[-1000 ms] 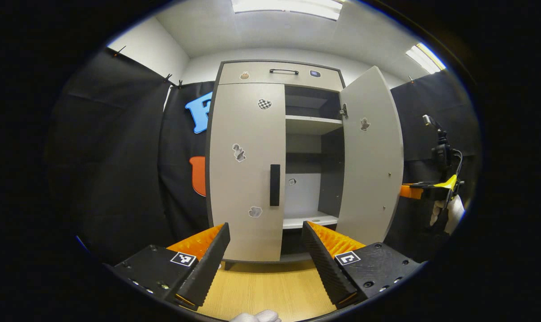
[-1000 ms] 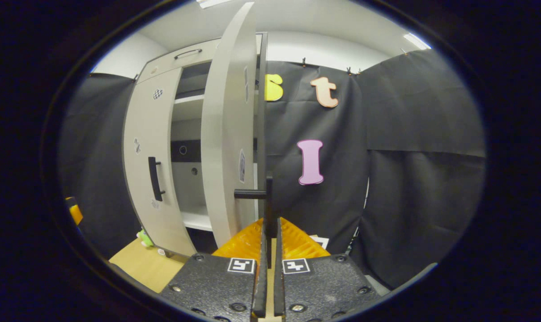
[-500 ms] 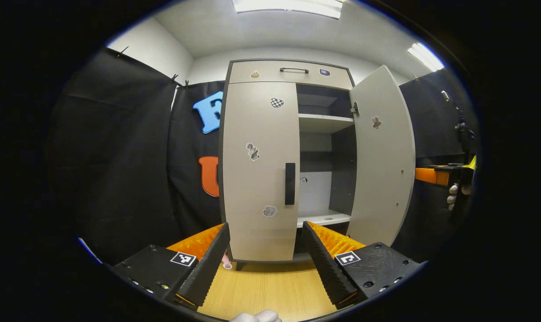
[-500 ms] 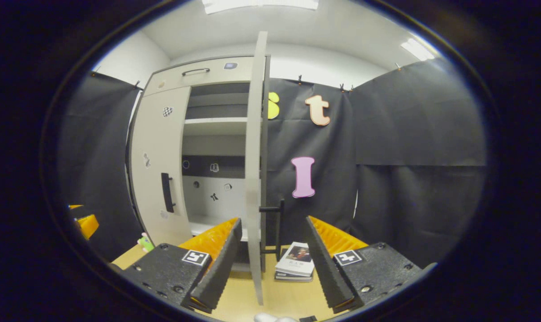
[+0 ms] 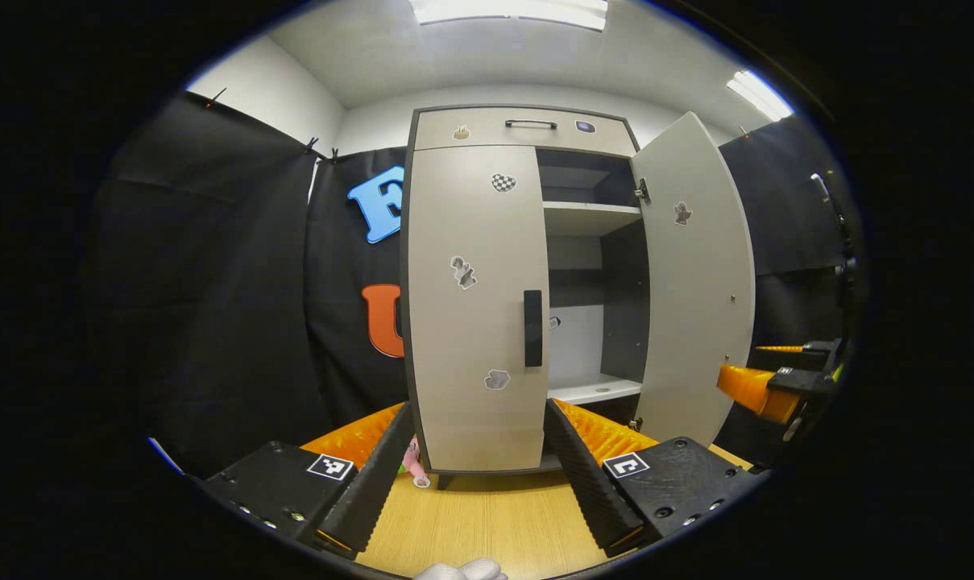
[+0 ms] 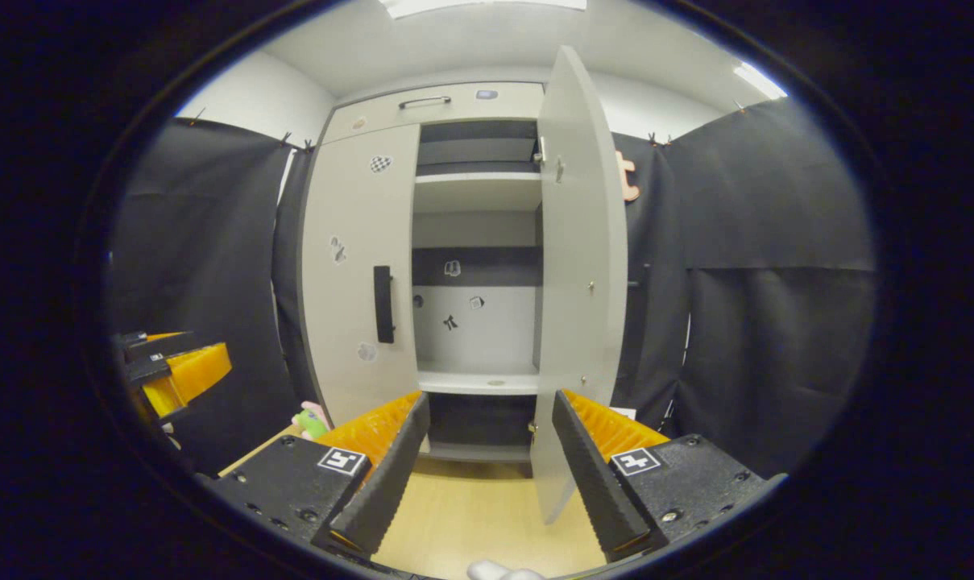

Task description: Open the right door of the double-door shoe cabinet with the right hand, and open the left door with the left hand.

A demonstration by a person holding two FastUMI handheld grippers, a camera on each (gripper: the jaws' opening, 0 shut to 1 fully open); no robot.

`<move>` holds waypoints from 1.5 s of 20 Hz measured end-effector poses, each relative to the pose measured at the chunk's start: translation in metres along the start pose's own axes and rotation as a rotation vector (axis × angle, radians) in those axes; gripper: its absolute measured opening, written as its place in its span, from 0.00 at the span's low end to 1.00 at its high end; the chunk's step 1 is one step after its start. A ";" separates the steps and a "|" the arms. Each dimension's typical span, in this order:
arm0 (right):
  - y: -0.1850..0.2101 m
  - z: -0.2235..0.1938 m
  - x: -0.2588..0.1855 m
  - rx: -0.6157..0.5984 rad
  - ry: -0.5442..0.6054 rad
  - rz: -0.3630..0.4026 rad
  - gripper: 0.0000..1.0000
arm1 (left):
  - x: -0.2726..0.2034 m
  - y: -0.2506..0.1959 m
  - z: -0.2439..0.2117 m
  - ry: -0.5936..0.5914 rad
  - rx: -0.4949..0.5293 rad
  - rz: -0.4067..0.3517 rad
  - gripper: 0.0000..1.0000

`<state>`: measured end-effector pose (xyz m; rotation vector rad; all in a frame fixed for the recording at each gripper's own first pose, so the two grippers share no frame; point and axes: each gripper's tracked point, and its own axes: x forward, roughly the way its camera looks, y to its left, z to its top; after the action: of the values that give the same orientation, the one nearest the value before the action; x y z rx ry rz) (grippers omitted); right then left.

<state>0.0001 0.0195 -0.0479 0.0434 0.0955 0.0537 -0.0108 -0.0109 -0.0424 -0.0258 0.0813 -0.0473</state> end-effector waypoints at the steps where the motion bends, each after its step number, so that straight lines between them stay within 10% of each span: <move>1: 0.004 0.002 0.001 0.006 -0.002 0.006 0.95 | 0.003 0.001 0.001 0.000 -0.001 -0.001 0.96; 29: -0.013 0.021 0.017 -0.008 0.053 -0.068 0.96 | 0.298 -0.074 0.008 -0.032 -0.006 -0.043 1.00; 30: -0.013 0.020 0.016 -0.007 0.054 -0.068 0.96 | 0.302 -0.073 0.004 -0.020 -0.010 -0.036 0.75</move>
<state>0.0187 0.0066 -0.0298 0.0312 0.1511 -0.0124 0.2865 -0.0987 -0.0604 -0.0372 0.0615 -0.0826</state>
